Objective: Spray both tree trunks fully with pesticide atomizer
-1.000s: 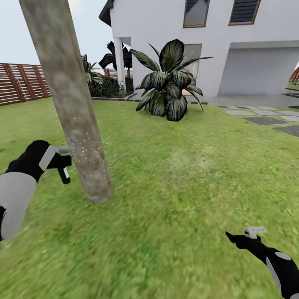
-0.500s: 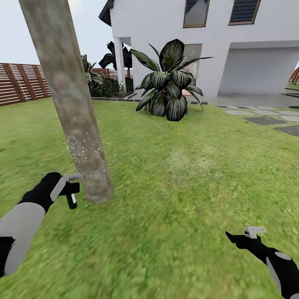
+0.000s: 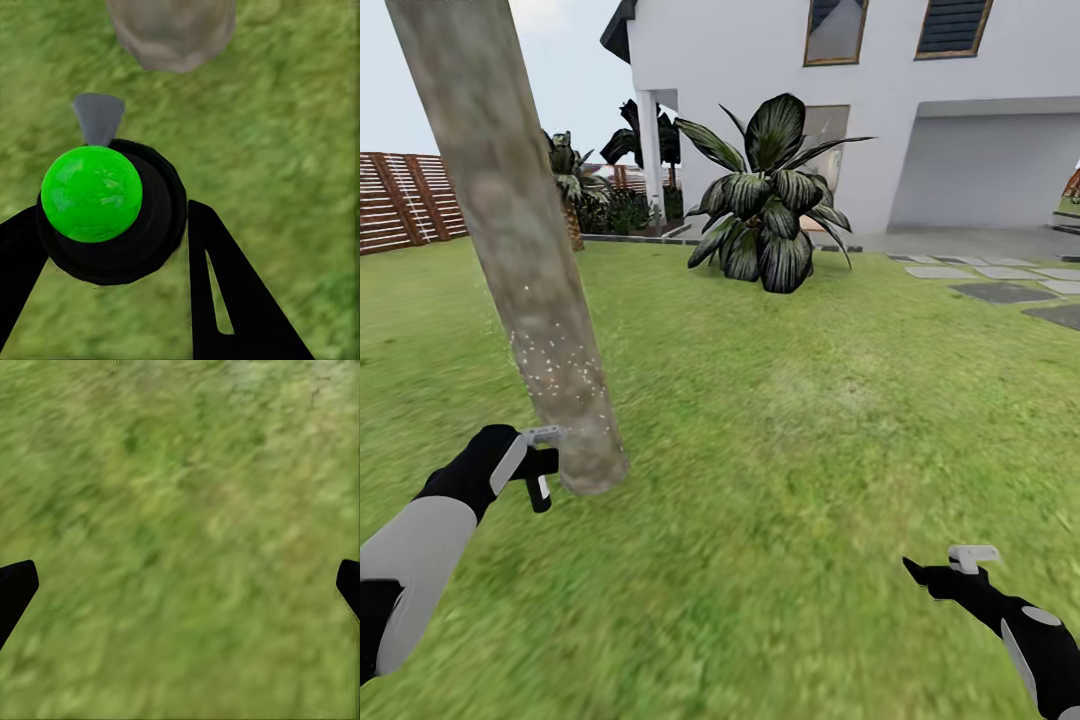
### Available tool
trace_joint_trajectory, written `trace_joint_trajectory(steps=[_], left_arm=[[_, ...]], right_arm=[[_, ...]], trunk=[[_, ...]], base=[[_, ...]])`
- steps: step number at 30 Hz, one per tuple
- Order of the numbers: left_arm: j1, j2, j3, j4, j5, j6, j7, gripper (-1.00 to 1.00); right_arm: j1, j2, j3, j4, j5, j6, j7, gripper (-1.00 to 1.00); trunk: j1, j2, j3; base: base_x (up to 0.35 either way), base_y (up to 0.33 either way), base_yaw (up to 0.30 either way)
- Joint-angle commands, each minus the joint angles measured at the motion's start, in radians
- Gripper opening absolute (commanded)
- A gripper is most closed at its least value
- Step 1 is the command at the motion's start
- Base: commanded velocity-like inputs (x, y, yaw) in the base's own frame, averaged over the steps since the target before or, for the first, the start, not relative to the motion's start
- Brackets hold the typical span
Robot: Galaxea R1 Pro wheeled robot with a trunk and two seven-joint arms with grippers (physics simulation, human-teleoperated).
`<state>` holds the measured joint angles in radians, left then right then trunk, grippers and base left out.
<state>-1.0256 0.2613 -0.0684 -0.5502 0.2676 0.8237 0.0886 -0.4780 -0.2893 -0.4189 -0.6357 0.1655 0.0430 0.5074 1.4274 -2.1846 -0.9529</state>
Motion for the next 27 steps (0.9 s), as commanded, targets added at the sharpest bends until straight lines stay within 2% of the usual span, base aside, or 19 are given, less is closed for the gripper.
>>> trace_joint_trajectory(steps=[1,13,27], left_arm=[[-0.001,0.001,-0.007,-0.001,0.010,0.004,0.010,-1.00],[0.000,0.001,-0.008,0.004,0.009,0.005,0.019,-1.00],[0.000,-0.002,-0.007,0.010,0.011,0.005,0.020,-1.00]], right_arm=[[-0.001,0.001,-0.006,-0.001,0.008,0.005,0.008,1.00],[-0.001,0.001,-0.006,-0.001,0.008,0.005,0.008,1.00],[-0.001,0.001,-0.006,-0.001,0.008,0.005,0.007,1.00]], trunk=[[0.000,0.000,-0.001],[0.000,0.000,-0.001],[0.000,0.000,-0.001]], base=[[0.076,-0.254,0.180],[0.032,-0.273,0.240],[0.092,-0.274,0.018]])
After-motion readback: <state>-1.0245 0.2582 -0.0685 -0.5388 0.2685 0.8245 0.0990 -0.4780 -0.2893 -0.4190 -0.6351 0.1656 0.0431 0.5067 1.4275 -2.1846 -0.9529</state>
